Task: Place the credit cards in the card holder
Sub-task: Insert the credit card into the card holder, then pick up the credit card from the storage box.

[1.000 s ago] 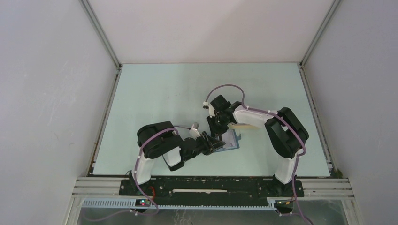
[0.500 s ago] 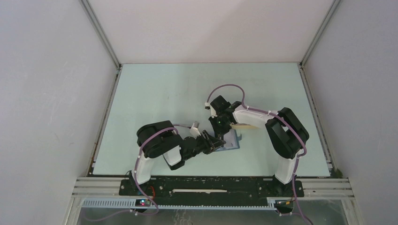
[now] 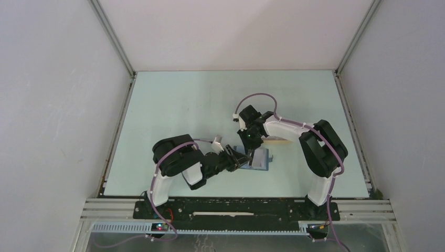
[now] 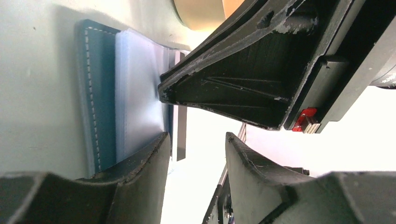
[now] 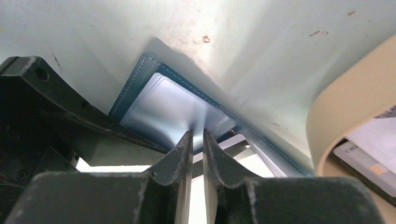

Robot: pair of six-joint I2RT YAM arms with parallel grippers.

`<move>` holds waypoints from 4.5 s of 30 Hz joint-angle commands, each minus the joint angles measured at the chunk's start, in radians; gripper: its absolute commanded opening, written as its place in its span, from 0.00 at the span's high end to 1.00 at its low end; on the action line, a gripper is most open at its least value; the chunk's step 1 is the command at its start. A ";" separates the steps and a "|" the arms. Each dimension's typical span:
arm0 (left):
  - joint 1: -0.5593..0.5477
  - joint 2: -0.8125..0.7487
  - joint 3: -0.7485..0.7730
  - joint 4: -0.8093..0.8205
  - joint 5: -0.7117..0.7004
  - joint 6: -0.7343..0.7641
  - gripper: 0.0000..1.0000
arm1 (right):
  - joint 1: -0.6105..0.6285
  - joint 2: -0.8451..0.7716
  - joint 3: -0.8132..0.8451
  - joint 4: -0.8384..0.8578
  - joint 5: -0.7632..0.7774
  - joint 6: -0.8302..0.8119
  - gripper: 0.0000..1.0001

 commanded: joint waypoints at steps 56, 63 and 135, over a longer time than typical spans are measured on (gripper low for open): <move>0.065 -0.248 0.333 -0.972 0.221 0.582 0.90 | -0.096 -0.377 -0.412 0.006 -0.152 -1.313 0.94; 0.045 -0.239 0.356 -0.993 0.257 0.575 0.90 | -0.058 -0.353 -0.401 0.000 -0.152 -1.291 0.94; 0.294 -0.310 0.693 -1.065 0.390 0.972 0.08 | -0.664 -0.120 -0.046 0.134 -0.351 -0.118 0.17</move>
